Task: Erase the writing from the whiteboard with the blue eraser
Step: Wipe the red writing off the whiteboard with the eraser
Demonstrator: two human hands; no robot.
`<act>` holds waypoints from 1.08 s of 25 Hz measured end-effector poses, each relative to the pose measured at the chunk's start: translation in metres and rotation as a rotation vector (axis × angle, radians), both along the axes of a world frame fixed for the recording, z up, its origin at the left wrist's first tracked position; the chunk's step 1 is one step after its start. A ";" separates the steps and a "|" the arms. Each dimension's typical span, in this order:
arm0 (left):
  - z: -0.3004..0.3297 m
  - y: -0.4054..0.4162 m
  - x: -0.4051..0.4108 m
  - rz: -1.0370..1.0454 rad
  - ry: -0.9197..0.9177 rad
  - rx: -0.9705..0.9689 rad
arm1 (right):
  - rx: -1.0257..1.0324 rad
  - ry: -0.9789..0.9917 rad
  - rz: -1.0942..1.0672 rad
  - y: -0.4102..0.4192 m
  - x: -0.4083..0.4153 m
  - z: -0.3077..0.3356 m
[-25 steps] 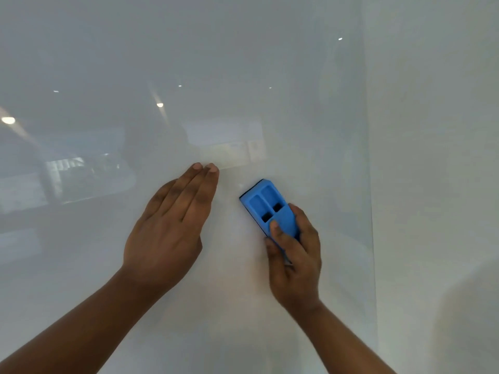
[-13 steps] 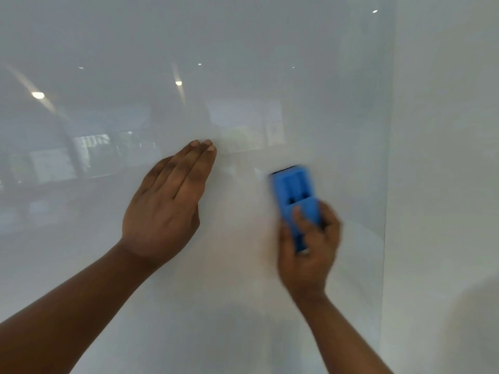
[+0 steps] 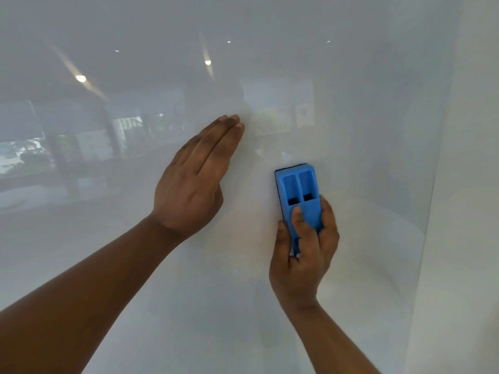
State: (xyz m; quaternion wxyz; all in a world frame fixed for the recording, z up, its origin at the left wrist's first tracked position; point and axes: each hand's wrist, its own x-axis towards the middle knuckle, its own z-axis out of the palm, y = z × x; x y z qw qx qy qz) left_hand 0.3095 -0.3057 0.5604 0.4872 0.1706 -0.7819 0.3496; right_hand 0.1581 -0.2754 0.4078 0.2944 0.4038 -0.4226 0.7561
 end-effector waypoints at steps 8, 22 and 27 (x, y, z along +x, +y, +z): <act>0.001 -0.002 0.013 -0.180 -0.015 0.113 | 0.146 0.336 -0.044 0.004 0.039 -0.045; 0.014 -0.005 0.119 -0.198 -0.058 0.140 | -0.082 0.110 -0.155 -0.016 0.086 0.070; 0.032 -0.009 0.158 -0.210 -0.046 0.158 | -0.139 -0.263 -0.069 -0.016 0.069 0.242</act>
